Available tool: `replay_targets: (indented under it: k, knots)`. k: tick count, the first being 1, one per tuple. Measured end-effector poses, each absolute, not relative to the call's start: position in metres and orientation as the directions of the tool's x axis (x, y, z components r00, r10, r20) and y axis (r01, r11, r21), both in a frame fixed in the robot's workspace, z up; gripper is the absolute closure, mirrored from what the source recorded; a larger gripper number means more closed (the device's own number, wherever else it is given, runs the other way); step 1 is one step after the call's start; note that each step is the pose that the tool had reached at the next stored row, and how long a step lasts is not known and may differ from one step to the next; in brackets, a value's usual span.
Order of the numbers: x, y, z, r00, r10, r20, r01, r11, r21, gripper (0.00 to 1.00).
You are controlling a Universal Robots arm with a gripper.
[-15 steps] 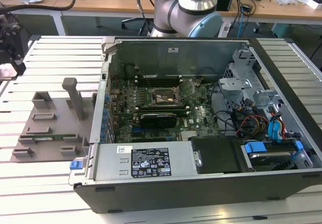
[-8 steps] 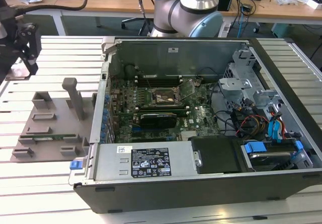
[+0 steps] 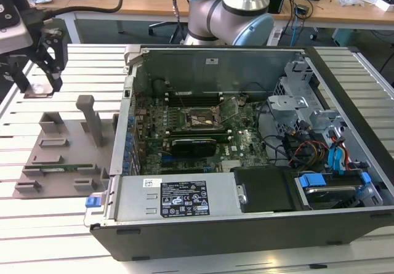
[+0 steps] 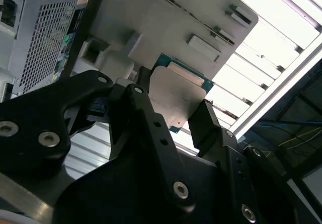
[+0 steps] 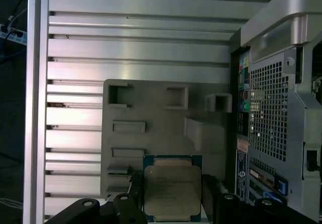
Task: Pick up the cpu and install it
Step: 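Pick up the cpu and move it towards the insertion slot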
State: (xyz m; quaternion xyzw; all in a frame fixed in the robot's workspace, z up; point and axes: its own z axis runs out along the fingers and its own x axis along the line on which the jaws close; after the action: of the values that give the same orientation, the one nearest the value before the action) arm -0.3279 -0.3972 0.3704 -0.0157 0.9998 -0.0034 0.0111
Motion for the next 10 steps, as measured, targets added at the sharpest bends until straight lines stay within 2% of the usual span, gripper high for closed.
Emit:
replay_targets:
  k: [10]
  knots:
    - [-0.291, -0.397, 0.37, -0.999, -0.031, -0.022, -0.031, 0.999, -0.007, 0.45]
